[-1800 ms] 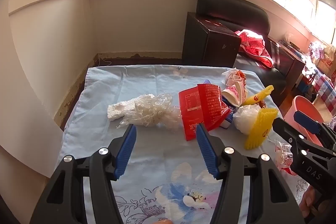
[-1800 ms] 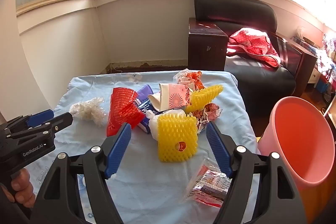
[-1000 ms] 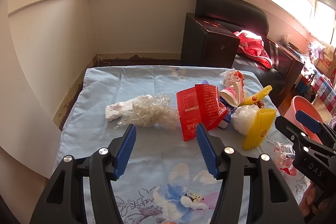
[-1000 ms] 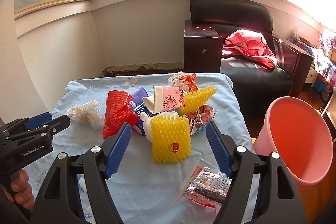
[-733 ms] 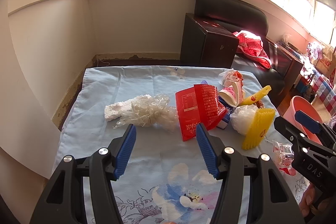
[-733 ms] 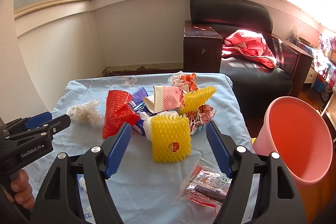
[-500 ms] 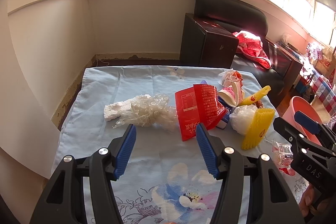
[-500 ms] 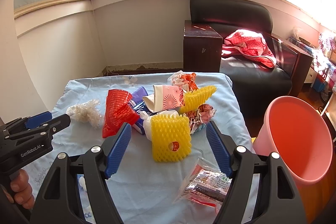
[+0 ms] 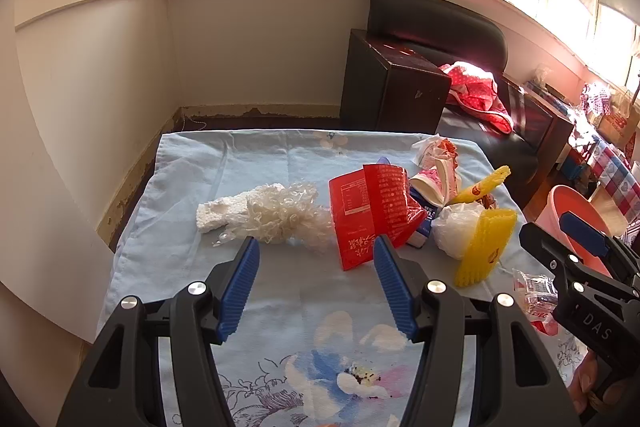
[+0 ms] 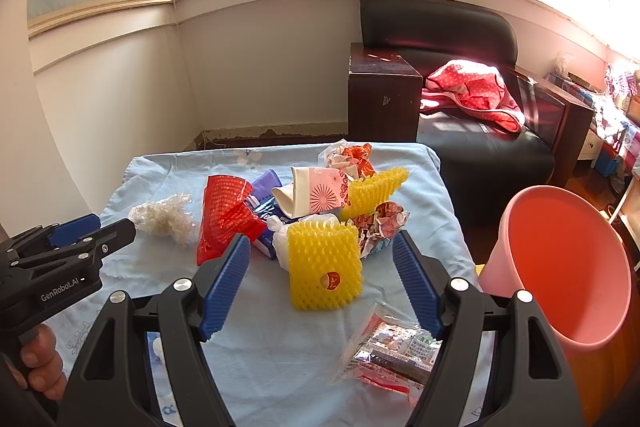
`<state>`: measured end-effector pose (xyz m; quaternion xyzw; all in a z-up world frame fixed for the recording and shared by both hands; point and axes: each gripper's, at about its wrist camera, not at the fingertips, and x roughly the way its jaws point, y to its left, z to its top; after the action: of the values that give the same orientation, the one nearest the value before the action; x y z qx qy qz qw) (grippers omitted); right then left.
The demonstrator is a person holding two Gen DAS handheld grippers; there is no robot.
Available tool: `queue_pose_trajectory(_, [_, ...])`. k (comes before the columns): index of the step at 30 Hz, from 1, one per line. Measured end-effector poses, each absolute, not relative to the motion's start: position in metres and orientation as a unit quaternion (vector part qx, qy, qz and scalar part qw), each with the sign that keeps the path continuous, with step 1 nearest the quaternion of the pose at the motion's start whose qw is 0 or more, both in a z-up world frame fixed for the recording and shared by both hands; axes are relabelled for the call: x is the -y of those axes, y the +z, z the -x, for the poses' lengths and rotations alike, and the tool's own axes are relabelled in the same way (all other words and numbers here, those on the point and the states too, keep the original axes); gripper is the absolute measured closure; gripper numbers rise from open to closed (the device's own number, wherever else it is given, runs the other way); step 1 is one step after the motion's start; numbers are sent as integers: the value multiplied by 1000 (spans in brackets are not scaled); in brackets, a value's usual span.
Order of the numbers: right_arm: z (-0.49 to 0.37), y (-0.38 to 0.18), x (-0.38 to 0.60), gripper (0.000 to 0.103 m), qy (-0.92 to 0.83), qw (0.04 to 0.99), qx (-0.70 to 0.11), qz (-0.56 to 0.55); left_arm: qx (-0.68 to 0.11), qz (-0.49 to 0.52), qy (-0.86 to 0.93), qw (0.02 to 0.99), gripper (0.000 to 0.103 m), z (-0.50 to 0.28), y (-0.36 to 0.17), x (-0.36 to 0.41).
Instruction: Collect trash
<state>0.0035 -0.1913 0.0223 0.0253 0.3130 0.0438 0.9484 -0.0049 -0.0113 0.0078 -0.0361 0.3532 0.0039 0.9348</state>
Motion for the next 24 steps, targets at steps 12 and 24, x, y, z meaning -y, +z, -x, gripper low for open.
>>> queue_pose_trajectory(12, [0, 25, 193, 29, 43, 950, -307, -26, -345, 37, 1, 938, 44, 10, 11, 9])
queue_pose_trajectory(24, [0, 25, 196, 29, 40, 950, -308, -29, -344, 36, 0, 938, 44, 12, 11, 8])
